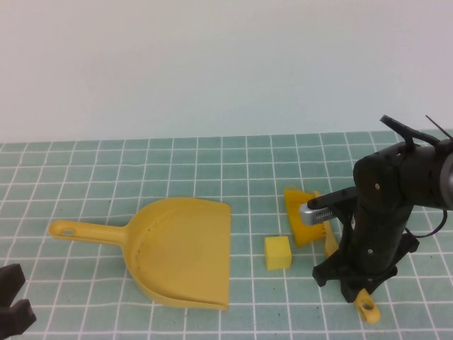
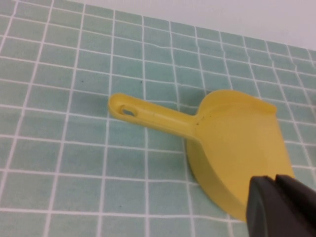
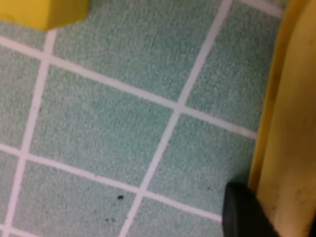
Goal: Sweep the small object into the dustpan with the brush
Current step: Pick up the broom from the table, then hand over the broom
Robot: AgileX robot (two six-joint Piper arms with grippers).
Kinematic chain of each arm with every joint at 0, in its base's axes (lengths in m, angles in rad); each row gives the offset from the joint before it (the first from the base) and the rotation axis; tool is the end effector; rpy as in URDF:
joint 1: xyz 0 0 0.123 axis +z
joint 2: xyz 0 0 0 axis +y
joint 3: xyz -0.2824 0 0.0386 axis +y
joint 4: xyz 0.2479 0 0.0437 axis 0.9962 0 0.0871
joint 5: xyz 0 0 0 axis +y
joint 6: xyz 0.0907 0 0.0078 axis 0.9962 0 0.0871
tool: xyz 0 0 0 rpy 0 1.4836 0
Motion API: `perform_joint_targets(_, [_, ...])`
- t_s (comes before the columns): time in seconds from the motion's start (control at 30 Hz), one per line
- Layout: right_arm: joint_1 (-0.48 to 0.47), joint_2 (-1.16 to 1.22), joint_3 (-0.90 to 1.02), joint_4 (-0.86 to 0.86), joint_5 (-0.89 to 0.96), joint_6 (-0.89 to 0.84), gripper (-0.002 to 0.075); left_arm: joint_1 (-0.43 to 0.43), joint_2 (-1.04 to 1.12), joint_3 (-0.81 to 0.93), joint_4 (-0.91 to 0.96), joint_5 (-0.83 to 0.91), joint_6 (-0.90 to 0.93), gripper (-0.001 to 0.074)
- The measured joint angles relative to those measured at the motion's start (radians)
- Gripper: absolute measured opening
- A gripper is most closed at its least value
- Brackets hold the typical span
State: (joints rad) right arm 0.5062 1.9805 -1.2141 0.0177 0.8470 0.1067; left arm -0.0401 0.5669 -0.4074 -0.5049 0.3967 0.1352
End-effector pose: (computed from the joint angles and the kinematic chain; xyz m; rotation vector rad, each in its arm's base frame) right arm 0.3149 0.1760 0.1353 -0.5983 3.0447 0.0409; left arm 0.1149 -0.0217 0.2741 -0.1753 2.0046 -0.4287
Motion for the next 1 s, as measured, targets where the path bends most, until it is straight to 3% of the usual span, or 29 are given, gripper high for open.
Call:
perform_joint_targets(0.23, [0.000, 0.003, -0.041, 0.000, 0.054, 0.000, 0.0190, 0.000, 0.000, 0.000, -0.284, 0.015, 0.015, 0.0038])
perform_joint_targets(0.33, [0.000, -0.013, -0.091, 0.000, 0.100, -0.005, 0.0190, 0.000, 0.000, 0.000, -0.477, 0.068, 0.028, 0.0137])
perform_joint_targets(0.47, [0.011, -0.087, -0.166, 0.017, 0.133, -0.026, 0.0190, 0.000, 0.006, 0.000, -0.805, 0.178, 0.162, 0.0346])
perform_joint_targets(0.53, [0.029, -0.145, -0.201, 0.043, 0.146, -0.050, 0.0190, 0.000, 0.012, 0.000, -0.941, 0.237, 0.233, 0.0414])
perform_joint_targets(0.67, [0.117, -0.254, -0.259, 0.098, 0.177, -0.113, 0.0190, 0.000, 0.032, 0.000, -1.113, 0.321, 0.320, 0.0423])
perform_joint_targets(1.0, [0.396, -0.319, -0.394, 0.144, 0.213, -0.129, 0.0190, 0.000, 0.056, 0.000, -1.148, 0.315, 0.387, 0.0424])
